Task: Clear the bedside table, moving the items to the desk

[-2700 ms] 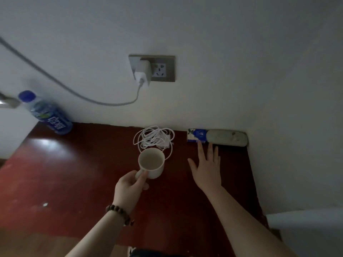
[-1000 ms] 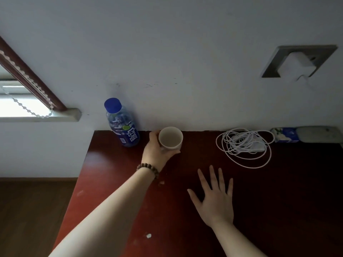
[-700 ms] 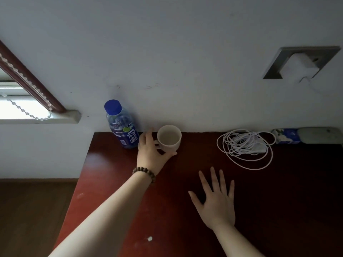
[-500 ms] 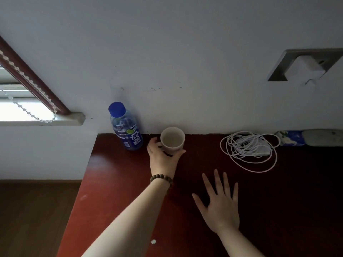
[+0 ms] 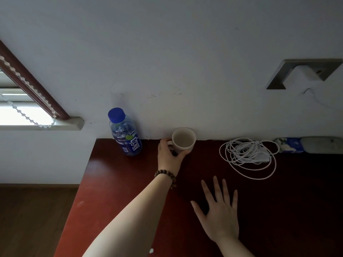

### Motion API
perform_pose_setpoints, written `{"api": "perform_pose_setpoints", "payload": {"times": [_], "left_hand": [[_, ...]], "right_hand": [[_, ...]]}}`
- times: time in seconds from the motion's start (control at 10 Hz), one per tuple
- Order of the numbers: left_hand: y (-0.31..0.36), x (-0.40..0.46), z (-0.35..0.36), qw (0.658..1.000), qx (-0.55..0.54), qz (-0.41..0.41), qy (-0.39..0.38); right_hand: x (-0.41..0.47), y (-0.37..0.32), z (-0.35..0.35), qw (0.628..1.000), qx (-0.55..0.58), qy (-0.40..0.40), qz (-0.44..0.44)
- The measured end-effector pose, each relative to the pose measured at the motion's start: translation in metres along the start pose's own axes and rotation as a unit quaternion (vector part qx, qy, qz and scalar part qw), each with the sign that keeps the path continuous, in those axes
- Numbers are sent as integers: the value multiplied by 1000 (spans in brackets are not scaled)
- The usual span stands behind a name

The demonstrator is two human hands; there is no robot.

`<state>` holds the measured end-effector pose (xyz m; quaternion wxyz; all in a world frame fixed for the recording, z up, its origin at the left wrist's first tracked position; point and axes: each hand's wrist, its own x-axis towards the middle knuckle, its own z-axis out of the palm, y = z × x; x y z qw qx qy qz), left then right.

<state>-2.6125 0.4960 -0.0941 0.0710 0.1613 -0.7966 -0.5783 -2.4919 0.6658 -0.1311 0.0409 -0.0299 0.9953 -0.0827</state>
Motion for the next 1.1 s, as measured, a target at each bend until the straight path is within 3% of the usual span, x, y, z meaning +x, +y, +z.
{"api": "perform_pose_setpoints", "payload": {"times": [0.3,0.5,0.9,1.1], "left_hand": [[-8,20,-26,997,43,32,-51],[-21,16,-46,999,26,7,28],[-13,18,-54,998,54,13,-26],[-10,-18,-57,996,79,-35,1]], "right_hand": [[1,1,2,1000,5,1,-3],[0,0,3,1000,15,4,-3],[-1,-1,-1,1000,5,-1,-5],[1,-2,-4,999,11,-34,-7]]}}
